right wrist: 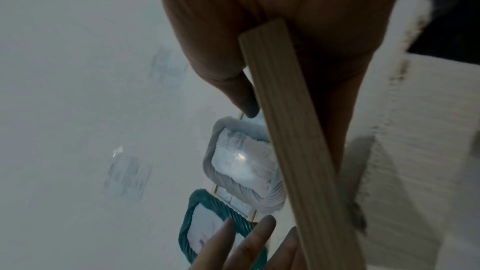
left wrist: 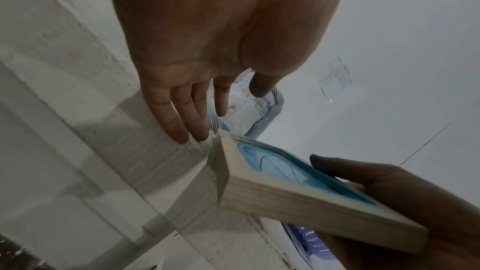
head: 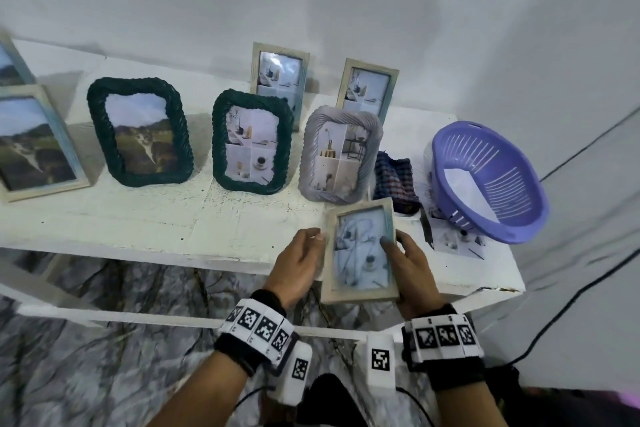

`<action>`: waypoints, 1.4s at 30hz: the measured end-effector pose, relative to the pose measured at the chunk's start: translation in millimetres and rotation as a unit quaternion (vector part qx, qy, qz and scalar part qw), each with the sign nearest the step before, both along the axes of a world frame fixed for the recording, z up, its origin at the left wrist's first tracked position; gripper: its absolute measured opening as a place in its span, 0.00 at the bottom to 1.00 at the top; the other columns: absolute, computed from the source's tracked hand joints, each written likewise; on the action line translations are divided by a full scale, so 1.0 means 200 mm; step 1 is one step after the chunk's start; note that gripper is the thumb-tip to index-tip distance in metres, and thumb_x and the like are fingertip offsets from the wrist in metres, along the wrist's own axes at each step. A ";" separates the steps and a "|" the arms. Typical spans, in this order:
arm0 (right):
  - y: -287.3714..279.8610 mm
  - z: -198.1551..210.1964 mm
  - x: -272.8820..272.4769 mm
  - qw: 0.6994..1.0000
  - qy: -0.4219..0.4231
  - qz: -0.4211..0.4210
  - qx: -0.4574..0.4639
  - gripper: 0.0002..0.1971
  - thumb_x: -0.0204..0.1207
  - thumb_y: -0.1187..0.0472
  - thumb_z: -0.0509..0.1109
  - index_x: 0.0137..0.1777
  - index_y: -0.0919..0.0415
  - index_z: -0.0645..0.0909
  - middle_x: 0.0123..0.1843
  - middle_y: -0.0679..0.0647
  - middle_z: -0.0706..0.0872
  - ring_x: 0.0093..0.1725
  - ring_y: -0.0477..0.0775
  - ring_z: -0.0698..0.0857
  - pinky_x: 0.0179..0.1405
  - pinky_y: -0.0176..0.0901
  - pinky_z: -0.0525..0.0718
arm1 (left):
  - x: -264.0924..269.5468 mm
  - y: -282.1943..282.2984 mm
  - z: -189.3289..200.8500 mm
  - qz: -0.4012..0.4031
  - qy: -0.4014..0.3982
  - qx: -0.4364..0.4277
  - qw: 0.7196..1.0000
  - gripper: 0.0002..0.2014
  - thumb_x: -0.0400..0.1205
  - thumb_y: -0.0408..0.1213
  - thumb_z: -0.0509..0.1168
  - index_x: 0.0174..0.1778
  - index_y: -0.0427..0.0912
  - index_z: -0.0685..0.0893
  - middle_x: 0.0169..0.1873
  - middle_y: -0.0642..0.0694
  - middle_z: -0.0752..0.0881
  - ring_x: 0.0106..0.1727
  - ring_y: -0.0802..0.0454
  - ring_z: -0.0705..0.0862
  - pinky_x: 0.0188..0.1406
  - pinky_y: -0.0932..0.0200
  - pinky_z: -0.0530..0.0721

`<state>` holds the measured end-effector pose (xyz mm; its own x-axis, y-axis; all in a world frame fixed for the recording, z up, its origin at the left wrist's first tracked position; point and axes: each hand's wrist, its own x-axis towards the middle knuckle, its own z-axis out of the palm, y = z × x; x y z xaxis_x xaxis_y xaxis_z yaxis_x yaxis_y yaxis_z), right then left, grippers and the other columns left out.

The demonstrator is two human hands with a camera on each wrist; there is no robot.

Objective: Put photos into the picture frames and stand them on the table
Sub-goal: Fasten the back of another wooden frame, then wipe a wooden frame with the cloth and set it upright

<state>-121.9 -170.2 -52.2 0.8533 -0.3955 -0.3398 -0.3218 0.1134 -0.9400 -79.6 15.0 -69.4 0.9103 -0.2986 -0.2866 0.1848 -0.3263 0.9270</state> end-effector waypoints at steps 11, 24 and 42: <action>0.05 -0.03 -0.02 0.986 -0.001 0.019 0.167 0.16 0.85 0.56 0.60 0.60 0.69 0.81 0.55 0.64 0.89 0.57 0.62 0.88 0.60 0.58 0.84 | 0.03 -0.07 0.04 0.137 0.059 -0.154 0.977 0.23 0.89 0.48 0.50 0.80 0.46 0.65 0.75 0.58 0.69 0.73 0.65 0.65 0.71 0.73 0.59; -0.31 0.07 0.74 0.785 0.121 0.109 -0.597 0.25 0.80 0.46 0.62 0.66 0.68 0.75 0.65 0.67 0.77 0.63 0.70 0.78 0.59 0.56 0.77 | 0.08 0.04 0.03 0.178 -0.039 -0.159 0.970 0.18 0.89 0.48 0.51 0.75 0.59 0.69 0.66 0.74 0.76 0.66 0.81 0.73 0.60 0.82 0.69; -0.18 0.14 0.36 0.873 -0.106 0.073 -0.470 0.12 0.74 0.58 0.67 0.52 0.63 0.84 0.45 0.59 0.82 0.43 0.52 0.73 0.41 0.39 0.63 | 0.09 0.03 0.02 0.170 -0.089 -0.165 0.967 0.24 0.89 0.42 0.53 0.83 0.56 0.62 0.75 0.66 0.70 0.73 0.76 0.69 0.70 0.79 0.66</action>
